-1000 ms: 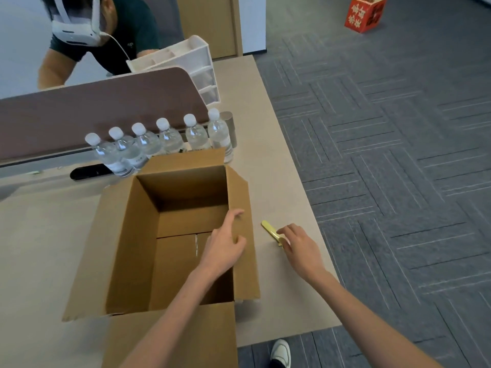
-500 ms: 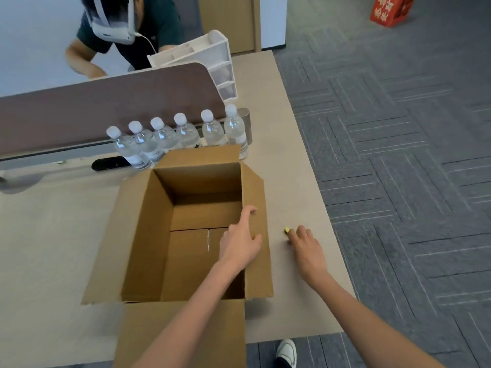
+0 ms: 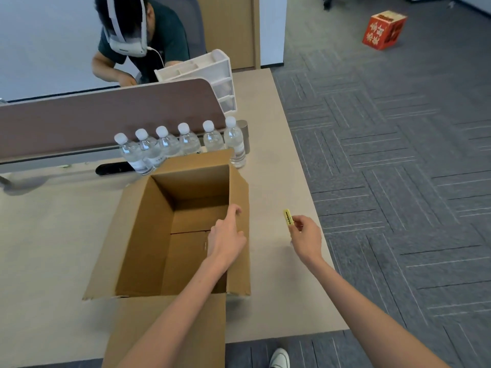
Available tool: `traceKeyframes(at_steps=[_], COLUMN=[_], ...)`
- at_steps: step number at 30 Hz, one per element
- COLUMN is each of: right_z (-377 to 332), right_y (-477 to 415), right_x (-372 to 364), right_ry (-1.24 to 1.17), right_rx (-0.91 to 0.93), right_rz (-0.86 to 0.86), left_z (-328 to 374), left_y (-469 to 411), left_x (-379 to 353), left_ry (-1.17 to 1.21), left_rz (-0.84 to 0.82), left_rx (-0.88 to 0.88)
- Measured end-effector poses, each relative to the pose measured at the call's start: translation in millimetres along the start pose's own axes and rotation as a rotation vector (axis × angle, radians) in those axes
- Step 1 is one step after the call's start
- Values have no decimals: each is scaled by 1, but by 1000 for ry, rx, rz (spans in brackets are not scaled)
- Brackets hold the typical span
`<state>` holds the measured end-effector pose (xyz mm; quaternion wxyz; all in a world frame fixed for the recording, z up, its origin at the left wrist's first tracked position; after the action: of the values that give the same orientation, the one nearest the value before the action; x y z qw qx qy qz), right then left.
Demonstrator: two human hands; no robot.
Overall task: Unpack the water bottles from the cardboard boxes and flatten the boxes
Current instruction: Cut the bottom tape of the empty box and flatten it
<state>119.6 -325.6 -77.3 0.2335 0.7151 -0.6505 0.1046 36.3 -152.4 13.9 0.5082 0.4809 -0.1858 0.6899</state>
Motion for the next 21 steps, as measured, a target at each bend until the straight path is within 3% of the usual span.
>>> traceKeyframes(at_steps=[5, 14, 21], right_z=[-34, -96, -101], right_y=[0, 17, 18], right_x=[2, -6, -34], right_ry=[-38, -110, -323], right_rx=[37, 97, -228], right_rz=[5, -170, -319], left_z=[-16, -52, -73], left_y=[2, 20, 51], left_x=[42, 111, 148], left_ry=[143, 581, 916], left_rz=[104, 224, 191], left_rx=[15, 78, 71])
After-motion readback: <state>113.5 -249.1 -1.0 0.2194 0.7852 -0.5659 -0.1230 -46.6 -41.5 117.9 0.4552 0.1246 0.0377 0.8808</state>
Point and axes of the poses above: each hand's wrist, its own y-axis away from the middle knuckle, its own x-axis out of the back of the hand, z = x × y, the point moved 2 cm from there along -y, towards the middle knuckle, and after that the axes turned 4 degrees about -y, right-handed, at the moved point
